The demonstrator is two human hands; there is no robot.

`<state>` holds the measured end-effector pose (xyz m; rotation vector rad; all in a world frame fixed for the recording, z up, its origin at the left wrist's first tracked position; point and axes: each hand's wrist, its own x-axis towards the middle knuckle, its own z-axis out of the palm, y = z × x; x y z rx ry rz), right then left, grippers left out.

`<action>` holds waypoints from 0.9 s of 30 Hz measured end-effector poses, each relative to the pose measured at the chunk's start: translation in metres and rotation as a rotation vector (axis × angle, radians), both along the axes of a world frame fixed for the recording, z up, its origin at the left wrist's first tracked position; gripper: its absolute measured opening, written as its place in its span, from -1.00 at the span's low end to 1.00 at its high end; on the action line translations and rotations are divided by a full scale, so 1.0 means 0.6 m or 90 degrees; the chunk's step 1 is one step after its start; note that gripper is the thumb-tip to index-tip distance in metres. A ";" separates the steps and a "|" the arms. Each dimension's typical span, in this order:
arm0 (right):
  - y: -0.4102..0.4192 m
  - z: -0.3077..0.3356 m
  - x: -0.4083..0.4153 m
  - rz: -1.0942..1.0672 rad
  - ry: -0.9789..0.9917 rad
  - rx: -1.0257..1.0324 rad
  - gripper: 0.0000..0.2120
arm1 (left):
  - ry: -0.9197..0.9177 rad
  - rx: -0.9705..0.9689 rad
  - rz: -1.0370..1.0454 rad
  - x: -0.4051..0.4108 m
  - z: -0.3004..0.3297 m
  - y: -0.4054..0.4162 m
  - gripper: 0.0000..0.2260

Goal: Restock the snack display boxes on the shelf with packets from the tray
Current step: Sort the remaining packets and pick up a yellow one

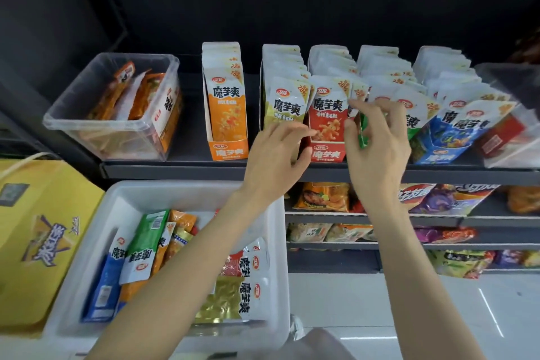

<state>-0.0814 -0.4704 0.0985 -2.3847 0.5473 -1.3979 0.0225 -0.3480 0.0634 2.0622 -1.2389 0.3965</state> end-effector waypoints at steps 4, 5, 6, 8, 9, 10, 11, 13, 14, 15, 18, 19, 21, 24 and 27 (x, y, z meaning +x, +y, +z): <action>0.082 -0.031 -0.024 0.175 0.056 0.131 -0.83 | 0.078 -0.229 0.037 -0.022 -0.004 0.091 -0.83; 0.100 -0.043 -0.022 0.221 0.102 0.155 -0.83 | 0.087 -0.268 0.065 -0.027 -0.012 0.123 -0.86; 0.117 -0.055 -0.018 0.263 0.162 0.165 -0.83 | 0.099 -0.289 0.095 -0.031 -0.022 0.158 -0.87; 0.150 -0.084 -0.005 0.344 0.299 0.159 -0.83 | 0.131 -0.267 0.160 -0.036 -0.047 0.230 -0.88; 0.166 -0.100 0.003 0.381 0.366 0.164 -0.84 | 0.162 -0.220 0.193 -0.036 -0.062 0.266 -0.88; 0.183 -0.115 0.011 0.414 0.427 0.166 -0.83 | 0.201 -0.152 0.219 -0.035 -0.076 0.300 -0.85; 0.199 -0.130 0.020 0.439 0.480 0.155 -0.82 | 0.239 -0.069 0.235 -0.033 -0.094 0.332 -0.80; 0.231 -0.160 0.039 0.478 0.572 0.091 -0.77 | 0.286 0.110 0.239 -0.030 -0.128 0.383 -0.67; 0.246 -0.176 0.047 0.489 0.627 0.043 -0.73 | 0.296 0.189 0.232 -0.031 -0.144 0.401 -0.61; 0.258 -0.191 0.054 0.492 0.694 -0.026 -0.69 | 0.302 0.255 0.217 -0.034 -0.160 0.414 -0.55; 0.281 -0.219 0.062 0.487 0.910 -0.201 -0.63 | 0.314 0.378 0.135 -0.050 -0.192 0.423 -0.44; 0.284 -0.224 0.060 0.493 0.962 -0.206 -0.57 | 0.313 0.401 0.116 -0.054 -0.199 0.418 -0.41; 0.288 -0.229 0.055 0.519 1.008 -0.193 -0.49 | 0.290 0.444 0.091 -0.056 -0.209 0.404 -0.37; 0.295 -0.230 0.046 0.542 0.985 -0.188 -0.58 | 0.243 0.534 0.053 -0.054 -0.220 0.388 -0.45; 0.297 -0.234 0.043 0.556 0.958 -0.145 -0.78 | 0.235 0.522 0.053 -0.048 -0.224 0.378 -0.51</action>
